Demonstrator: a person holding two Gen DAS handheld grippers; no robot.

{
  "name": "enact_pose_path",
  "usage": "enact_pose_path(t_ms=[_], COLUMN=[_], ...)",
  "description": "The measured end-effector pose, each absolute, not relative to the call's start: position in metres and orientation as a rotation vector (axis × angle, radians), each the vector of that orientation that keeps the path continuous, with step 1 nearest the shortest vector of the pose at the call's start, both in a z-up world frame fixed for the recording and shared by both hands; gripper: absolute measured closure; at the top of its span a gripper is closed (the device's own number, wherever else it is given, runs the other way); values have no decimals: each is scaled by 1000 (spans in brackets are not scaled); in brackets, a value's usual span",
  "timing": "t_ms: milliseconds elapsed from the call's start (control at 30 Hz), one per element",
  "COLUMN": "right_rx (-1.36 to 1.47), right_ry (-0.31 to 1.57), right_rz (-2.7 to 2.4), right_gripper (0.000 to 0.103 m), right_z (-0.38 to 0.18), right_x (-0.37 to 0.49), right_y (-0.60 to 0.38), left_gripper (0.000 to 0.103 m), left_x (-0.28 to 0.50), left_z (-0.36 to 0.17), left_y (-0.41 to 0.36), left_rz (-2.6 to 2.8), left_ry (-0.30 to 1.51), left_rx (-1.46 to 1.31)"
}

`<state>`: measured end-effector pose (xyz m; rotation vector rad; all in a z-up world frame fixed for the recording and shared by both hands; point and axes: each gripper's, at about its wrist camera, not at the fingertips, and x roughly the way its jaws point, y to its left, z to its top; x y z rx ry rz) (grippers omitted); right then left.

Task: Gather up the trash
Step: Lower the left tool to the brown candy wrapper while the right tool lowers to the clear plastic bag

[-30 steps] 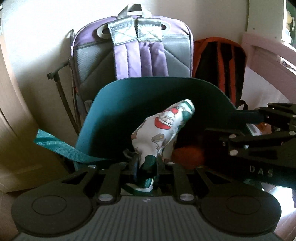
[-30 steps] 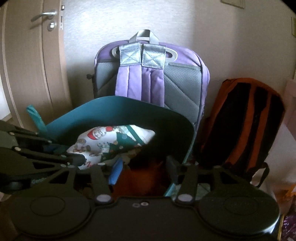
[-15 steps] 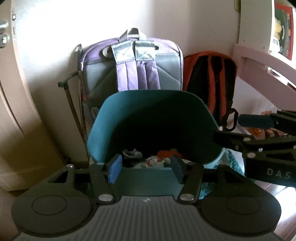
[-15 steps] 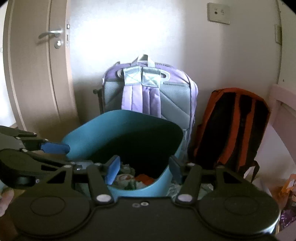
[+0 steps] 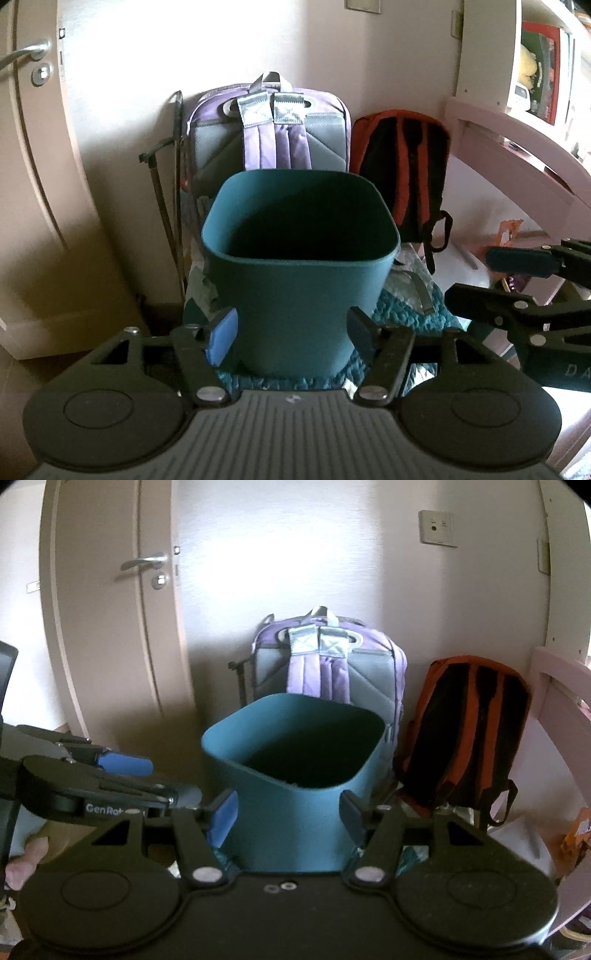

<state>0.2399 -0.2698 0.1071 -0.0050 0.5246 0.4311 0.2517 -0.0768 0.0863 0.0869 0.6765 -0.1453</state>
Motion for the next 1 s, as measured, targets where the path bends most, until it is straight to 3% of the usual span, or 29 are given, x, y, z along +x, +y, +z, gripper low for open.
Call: enact_pose_path(t_ms=[367, 467, 1000], right_rx=[-33, -35, 5], right_ry=[594, 633, 972], right_rz=[471, 476, 453], right_gripper=[40, 40, 40], right_z=[70, 50, -116], right_x=[198, 195, 223], right_y=[-254, -248, -192], left_gripper=[29, 21, 20], left_x=[203, 197, 232], left_z=[49, 28, -125], left_y=[-46, -31, 42], left_rz=[-162, -157, -140], left_ry=[738, 772, 1050], left_rx=[62, 40, -24])
